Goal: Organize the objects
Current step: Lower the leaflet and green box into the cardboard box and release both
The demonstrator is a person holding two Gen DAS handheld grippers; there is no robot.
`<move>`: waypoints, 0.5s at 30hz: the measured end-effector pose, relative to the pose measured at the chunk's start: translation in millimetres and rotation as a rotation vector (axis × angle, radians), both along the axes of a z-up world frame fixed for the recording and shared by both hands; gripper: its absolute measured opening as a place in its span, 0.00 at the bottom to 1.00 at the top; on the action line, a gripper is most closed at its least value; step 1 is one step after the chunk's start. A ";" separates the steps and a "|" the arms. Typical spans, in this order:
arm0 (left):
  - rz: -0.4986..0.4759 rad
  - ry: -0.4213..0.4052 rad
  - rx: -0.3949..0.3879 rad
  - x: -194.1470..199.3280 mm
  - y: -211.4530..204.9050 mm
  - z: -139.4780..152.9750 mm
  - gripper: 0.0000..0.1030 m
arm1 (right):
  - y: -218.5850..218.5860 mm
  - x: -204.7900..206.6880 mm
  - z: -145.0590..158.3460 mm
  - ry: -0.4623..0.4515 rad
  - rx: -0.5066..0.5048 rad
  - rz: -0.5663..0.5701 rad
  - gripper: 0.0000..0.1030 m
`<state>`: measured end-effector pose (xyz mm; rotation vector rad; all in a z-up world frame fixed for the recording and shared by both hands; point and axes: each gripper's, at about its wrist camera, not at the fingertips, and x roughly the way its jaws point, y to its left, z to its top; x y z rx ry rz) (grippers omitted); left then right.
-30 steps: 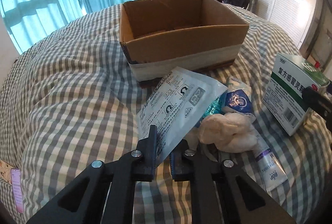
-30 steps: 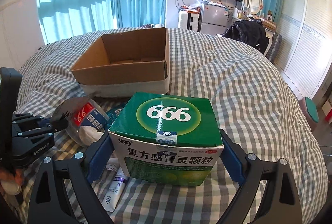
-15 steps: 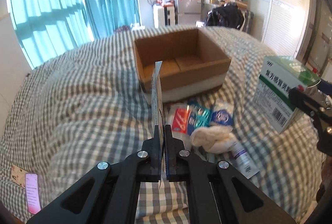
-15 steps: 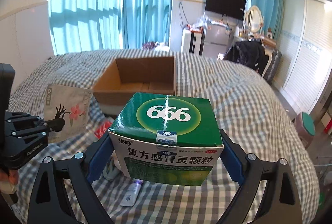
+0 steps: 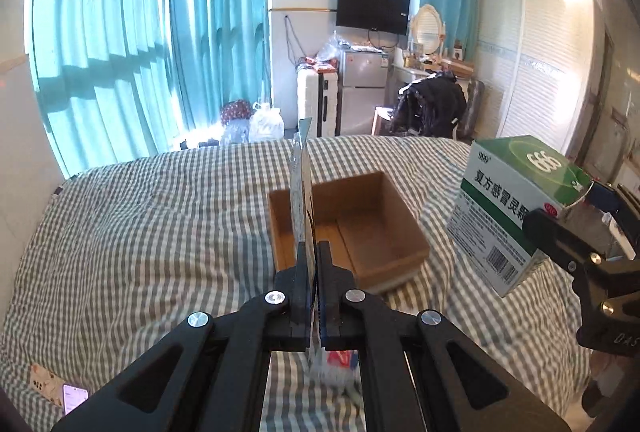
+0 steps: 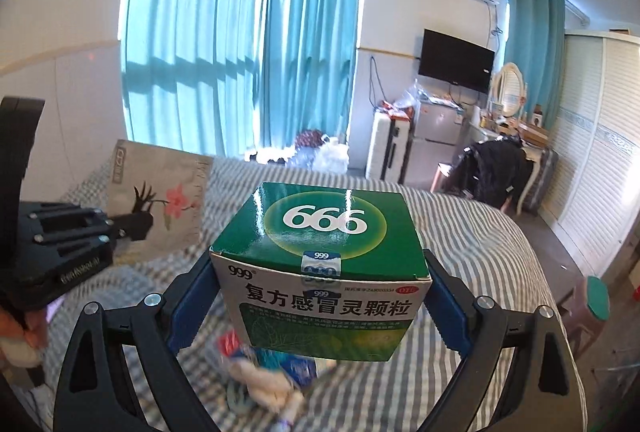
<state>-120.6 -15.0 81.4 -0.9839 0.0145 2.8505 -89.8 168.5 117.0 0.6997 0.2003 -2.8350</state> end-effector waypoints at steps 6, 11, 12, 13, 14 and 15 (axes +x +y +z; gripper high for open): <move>-0.007 -0.043 -0.003 -69.4 -0.6 -4.4 0.02 | -18.4 -76.1 16.4 -0.010 -0.015 0.016 0.91; -0.038 -0.083 0.021 -122.4 6.3 -34.5 0.02 | -28.7 -145.2 -7.3 -0.061 -0.025 0.013 0.91; -0.044 -0.099 0.029 -133.7 7.1 -45.1 0.02 | -29.5 -159.0 -16.4 -0.079 -0.030 0.011 0.91; -0.045 -0.112 0.038 -142.1 7.0 -53.8 0.02 | -29.7 -172.7 -26.3 -0.098 -0.034 0.009 0.91; -0.048 -0.129 0.054 -150.8 6.8 -63.6 0.02 | -31.2 -189.4 -39.7 -0.124 -0.036 0.007 0.91; -0.052 -0.147 0.076 -159.6 5.1 -75.0 0.02 | -29.6 -196.6 -49.8 -0.136 -0.037 0.004 0.91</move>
